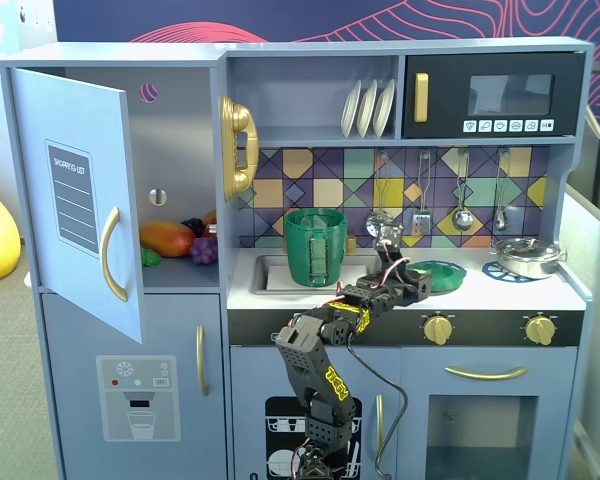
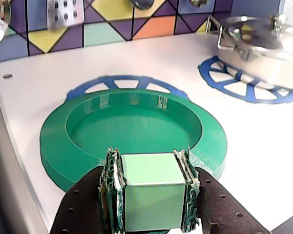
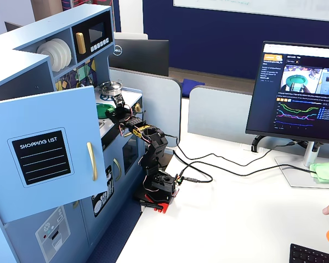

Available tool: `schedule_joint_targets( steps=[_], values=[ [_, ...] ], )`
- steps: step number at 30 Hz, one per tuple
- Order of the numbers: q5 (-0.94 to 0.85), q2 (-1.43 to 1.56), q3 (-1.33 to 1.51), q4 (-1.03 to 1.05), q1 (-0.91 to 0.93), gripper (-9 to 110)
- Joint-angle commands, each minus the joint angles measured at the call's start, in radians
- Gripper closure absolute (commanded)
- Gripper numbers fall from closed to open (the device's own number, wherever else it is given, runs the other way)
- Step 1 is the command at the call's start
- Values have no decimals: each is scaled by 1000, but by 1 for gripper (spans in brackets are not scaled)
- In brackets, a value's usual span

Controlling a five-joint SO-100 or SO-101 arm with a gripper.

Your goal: Take off the lid from the green recipient and place it on the counter

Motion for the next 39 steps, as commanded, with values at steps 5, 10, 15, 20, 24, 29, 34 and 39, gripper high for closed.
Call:
schedule_joint_targets(
  steps=[5,10,15,20,24,29,34,39],
  values=[
    [74,3,-5,-87,18,83],
    [109,51,-17,-60,17,71],
    [92,258,-51,210,-15,71],
    [87,545,-83,726,-81,74],
    [117,736,11,1051,-138,74],
    [14,881,161,1404,-285,78],
    [86,989,403,1384,-431,86],
    [95,1035,607,1321,-537,92]
  ],
)
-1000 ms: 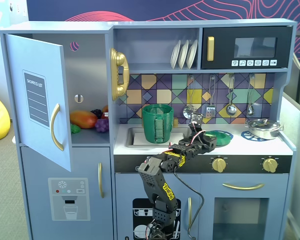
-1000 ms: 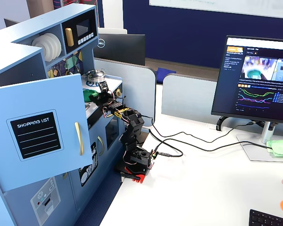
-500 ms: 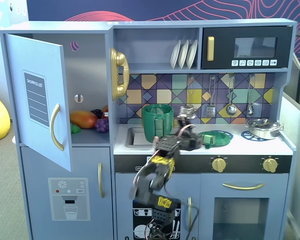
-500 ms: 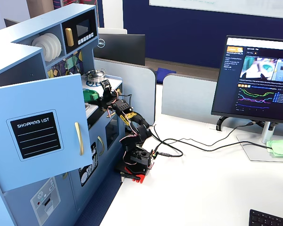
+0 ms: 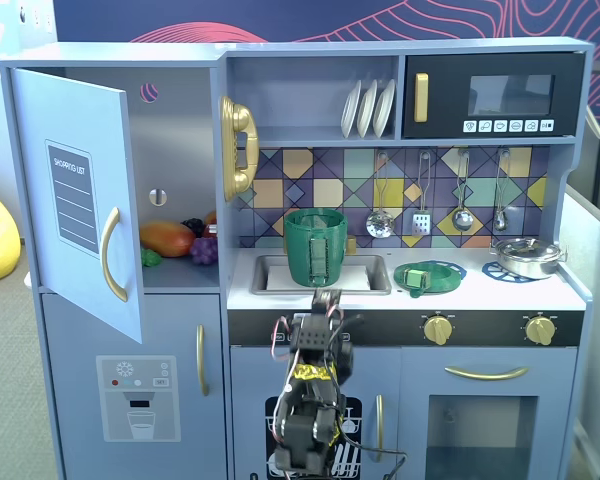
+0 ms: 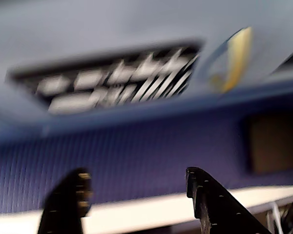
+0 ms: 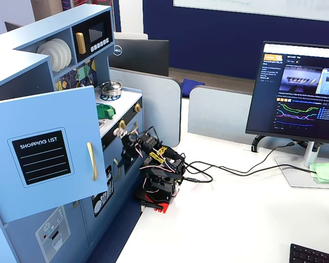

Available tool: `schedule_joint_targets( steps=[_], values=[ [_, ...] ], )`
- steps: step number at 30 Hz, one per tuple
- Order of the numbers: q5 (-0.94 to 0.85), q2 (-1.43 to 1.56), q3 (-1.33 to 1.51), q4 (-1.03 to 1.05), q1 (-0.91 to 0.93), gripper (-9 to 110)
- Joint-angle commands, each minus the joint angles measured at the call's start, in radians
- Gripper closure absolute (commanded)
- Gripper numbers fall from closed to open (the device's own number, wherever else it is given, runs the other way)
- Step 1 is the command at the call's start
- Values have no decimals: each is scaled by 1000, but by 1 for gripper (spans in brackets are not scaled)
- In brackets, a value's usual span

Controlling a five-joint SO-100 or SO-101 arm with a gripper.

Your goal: Take off the lid from the green recipient and place it on the counter

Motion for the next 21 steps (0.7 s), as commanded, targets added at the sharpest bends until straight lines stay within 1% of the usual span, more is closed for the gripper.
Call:
schedule_joint_targets(
  steps=[1,6,9,12,15,21],
  values=[
    [34,52,138,-55,-92,92],
    [98,89,316,-207,-132,94],
    [155,61,316,-181,-163,96],
    [158,89,316,-61,-163,96],
    [242,140,318,71,-160,96],
    [239,141,318,198,-160,96]
  ],
)
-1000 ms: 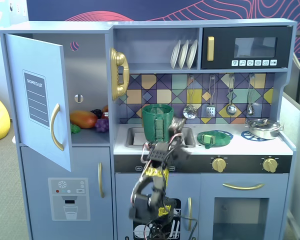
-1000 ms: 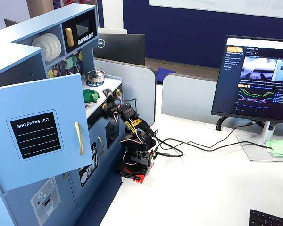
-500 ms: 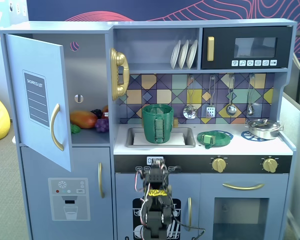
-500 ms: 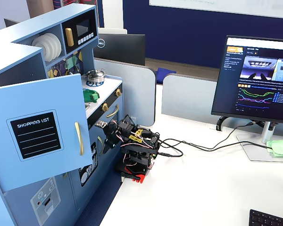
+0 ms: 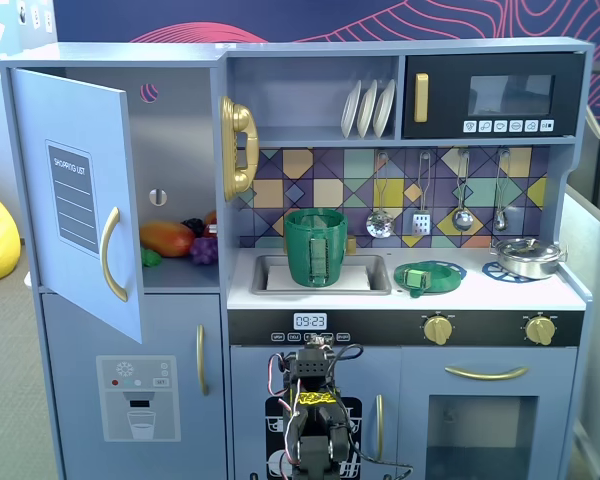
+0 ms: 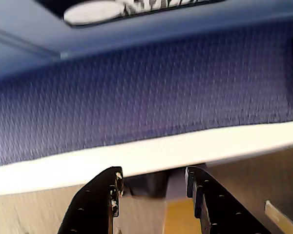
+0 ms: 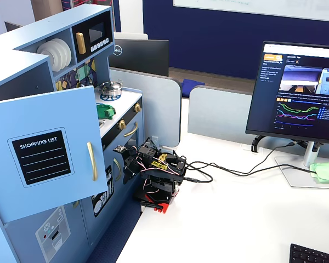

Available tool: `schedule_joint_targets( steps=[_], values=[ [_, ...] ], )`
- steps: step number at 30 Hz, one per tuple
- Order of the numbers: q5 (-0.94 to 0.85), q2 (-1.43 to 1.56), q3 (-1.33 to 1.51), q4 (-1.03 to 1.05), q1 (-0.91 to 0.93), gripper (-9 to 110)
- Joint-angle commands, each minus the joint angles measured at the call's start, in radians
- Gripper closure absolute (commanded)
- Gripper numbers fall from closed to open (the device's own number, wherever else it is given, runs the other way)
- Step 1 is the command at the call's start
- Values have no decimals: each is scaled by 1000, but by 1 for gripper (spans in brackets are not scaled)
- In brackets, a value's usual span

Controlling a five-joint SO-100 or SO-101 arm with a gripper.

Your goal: Take off the lid from the green recipient and place it on the counter

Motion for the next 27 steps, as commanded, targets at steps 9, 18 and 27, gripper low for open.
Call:
schedule_joint_targets(
  steps=[9,18,27],
  values=[
    [-77,5,-3,213,-29,95],
    [-75,5,-3,213,-23,95],
    [-75,5,-3,213,-23,95]
  ],
)
